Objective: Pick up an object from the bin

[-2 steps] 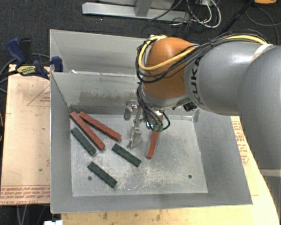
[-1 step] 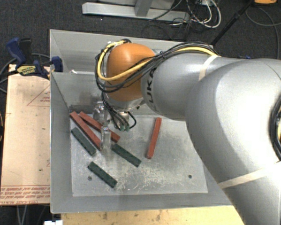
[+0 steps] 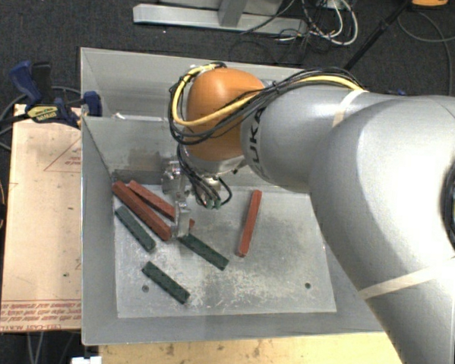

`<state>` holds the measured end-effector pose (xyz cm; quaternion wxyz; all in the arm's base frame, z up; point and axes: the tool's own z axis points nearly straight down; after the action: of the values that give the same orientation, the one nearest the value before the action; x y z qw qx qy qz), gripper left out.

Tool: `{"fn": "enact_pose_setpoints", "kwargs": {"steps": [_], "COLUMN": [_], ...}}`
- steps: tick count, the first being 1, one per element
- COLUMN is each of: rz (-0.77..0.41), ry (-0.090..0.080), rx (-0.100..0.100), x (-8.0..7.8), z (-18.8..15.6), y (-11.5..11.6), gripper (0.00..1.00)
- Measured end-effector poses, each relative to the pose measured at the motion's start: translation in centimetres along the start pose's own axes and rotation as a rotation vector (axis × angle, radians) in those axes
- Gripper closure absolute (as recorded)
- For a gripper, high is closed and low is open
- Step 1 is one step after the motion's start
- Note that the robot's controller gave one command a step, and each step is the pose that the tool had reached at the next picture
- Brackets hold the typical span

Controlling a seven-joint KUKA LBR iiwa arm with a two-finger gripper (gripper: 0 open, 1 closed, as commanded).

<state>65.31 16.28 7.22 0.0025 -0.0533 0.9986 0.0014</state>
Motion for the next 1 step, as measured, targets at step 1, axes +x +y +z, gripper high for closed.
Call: {"fn": "enact_pose_setpoints", "kwargs": {"steps": [1], "rz": [-0.216], "ry": [0.005], "rx": [0.0], "x": [5.7], "z": [0.21], "y": [4.14], "gripper": [0.0]}}
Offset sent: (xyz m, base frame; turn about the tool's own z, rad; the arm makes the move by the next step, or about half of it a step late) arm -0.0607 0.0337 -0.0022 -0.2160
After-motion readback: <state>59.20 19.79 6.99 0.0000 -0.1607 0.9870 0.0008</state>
